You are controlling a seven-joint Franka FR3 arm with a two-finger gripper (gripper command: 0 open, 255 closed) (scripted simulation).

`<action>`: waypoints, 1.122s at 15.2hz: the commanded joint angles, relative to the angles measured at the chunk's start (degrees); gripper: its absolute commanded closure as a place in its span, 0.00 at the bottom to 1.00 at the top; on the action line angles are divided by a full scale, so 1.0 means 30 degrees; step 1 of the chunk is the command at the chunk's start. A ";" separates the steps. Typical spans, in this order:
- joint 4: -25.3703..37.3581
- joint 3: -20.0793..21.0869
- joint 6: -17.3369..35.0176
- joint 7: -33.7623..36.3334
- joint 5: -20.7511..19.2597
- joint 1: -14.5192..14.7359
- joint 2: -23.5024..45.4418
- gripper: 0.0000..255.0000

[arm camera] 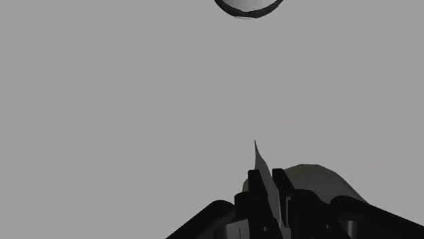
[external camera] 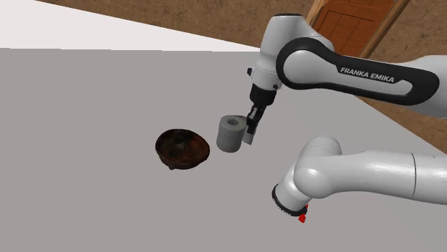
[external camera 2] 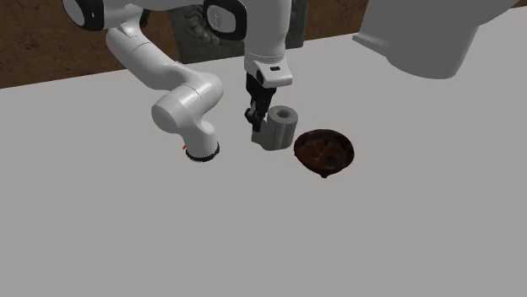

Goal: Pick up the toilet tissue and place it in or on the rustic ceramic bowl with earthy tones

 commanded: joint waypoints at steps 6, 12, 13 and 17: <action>0.1917 -0.0091 -0.1667 -0.0028 -0.0095 -0.0057 0.0242 1.00; 0.4378 0.0986 -0.0893 0.0965 0.0662 0.0133 0.3456 1.00; 0.4915 0.1246 -0.0656 0.1207 0.0806 0.0155 0.4221 1.00; 0.7255 0.2236 0.0059 0.2189 0.1177 0.0168 0.7232 1.00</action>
